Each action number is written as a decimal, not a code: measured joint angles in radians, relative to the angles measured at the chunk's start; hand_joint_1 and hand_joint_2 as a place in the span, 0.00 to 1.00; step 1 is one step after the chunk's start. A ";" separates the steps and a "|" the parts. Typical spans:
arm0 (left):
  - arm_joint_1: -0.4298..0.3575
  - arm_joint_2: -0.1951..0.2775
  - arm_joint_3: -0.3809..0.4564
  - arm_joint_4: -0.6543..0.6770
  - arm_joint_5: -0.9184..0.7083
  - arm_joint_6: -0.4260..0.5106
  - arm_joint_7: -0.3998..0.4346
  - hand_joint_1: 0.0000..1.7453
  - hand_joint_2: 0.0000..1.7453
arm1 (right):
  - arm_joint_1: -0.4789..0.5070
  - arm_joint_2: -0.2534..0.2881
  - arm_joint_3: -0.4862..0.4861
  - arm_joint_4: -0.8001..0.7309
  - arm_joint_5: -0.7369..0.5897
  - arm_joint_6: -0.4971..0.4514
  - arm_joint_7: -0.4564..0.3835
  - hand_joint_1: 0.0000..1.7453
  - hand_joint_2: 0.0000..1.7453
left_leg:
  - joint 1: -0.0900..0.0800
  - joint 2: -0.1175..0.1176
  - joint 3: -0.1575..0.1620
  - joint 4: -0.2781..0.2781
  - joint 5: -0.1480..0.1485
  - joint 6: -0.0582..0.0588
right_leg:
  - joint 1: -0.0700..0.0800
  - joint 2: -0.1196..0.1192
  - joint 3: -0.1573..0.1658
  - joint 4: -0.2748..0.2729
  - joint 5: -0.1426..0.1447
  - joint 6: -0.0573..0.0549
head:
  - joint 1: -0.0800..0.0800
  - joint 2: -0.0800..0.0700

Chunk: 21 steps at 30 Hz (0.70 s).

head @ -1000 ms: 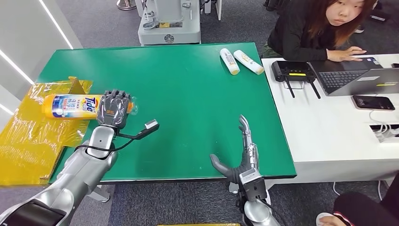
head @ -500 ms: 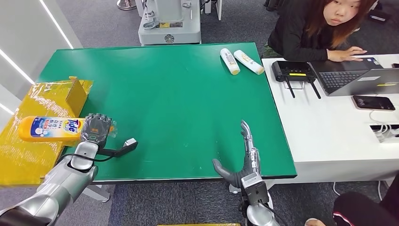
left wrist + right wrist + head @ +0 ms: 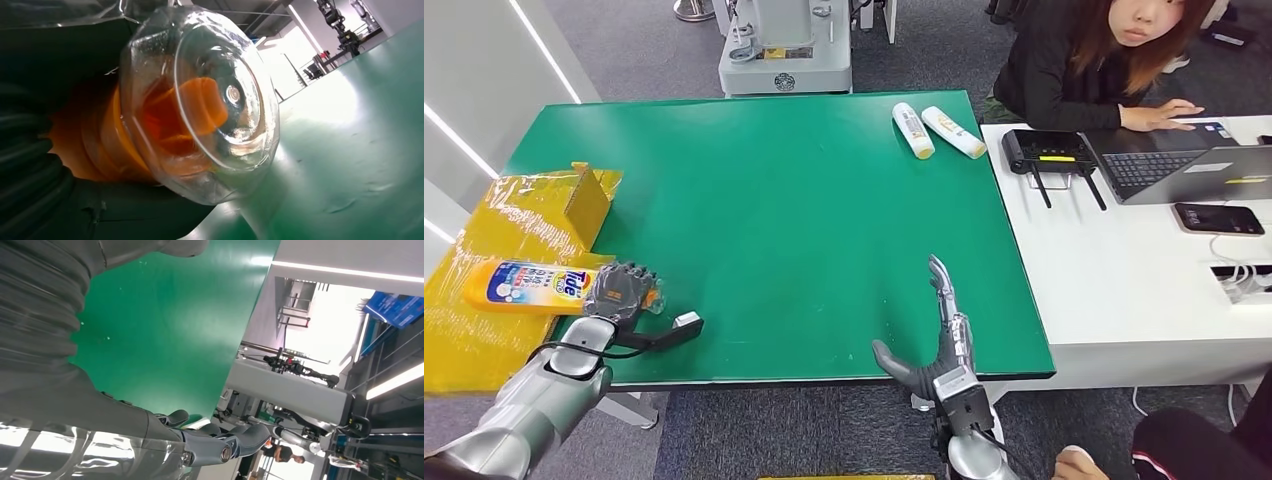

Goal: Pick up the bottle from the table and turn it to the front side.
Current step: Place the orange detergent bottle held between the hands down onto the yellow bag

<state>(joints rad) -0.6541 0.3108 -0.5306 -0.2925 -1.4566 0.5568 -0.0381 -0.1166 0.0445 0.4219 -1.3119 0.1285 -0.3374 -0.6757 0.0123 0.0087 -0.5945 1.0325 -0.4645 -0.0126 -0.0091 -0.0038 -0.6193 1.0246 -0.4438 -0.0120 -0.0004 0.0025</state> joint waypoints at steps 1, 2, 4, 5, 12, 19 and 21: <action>0.000 0.002 0.004 0.001 0.005 0.000 -0.007 1.00 1.00 | 0.000 0.000 0.000 0.000 0.001 0.003 0.001 0.00 1.00 | 0.000 0.000 0.000 0.000 0.000 0.000 | 0.000 0.000 0.000 0.000 0.000 0.000 | 0.000 0.000; 0.001 0.004 0.008 0.001 0.012 0.000 -0.013 1.00 1.00 | 0.000 -0.001 0.000 0.000 0.002 0.006 0.002 0.00 1.00 | 0.000 0.000 0.000 0.000 0.000 0.000 | 0.000 0.000 0.000 0.000 0.000 0.000 | 0.000 0.000; 0.003 0.007 0.021 0.002 0.041 -0.001 -0.031 1.00 1.00 | 0.001 -0.002 0.000 -0.001 0.009 0.012 0.006 0.00 1.00 | 0.000 0.000 0.000 0.000 0.000 0.000 | 0.000 0.000 0.000 0.000 0.000 0.000 | 0.000 0.000; 0.005 0.008 0.030 0.003 0.058 -0.002 -0.040 1.00 1.00 | 0.001 -0.002 0.000 -0.002 0.013 0.015 0.008 0.00 1.00 | 0.000 0.000 0.000 0.000 0.000 0.000 | 0.000 0.000 0.000 0.000 0.000 0.000 | 0.000 0.000; 0.013 0.009 0.114 0.005 0.175 -0.010 -0.094 1.00 1.00 | 0.004 -0.002 0.000 -0.013 0.035 0.035 0.028 0.00 1.00 | 0.000 0.000 0.000 0.000 0.000 0.000 | 0.000 0.000 0.000 0.000 0.000 0.000 | 0.000 0.000; -0.018 0.006 0.312 0.005 0.405 -0.119 -0.220 1.00 1.00 | 0.019 -0.003 0.000 -0.039 0.073 0.075 0.048 0.00 1.00 | -0.001 0.000 0.004 -0.001 0.000 0.000 | -0.001 0.000 0.002 0.000 0.000 0.000 | 0.000 0.000; -0.024 0.007 0.352 0.005 0.416 -0.118 -0.235 1.00 1.00 | 0.022 -0.003 0.000 -0.044 0.077 0.082 0.050 0.00 1.00 | -0.001 0.001 0.005 -0.002 0.000 0.000 | -0.001 0.000 0.003 0.000 0.000 0.000 | 0.000 0.000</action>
<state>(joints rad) -0.6785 0.3181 -0.1791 -0.2873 -1.0402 0.4392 -0.2729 -0.0951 0.0420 0.4219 -1.3561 0.2057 -0.2552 -0.6256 0.0112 0.0093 -0.5894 1.0307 -0.4644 -0.0130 -0.0100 -0.0035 -0.6166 1.0248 -0.4439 -0.0123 -0.0004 0.0025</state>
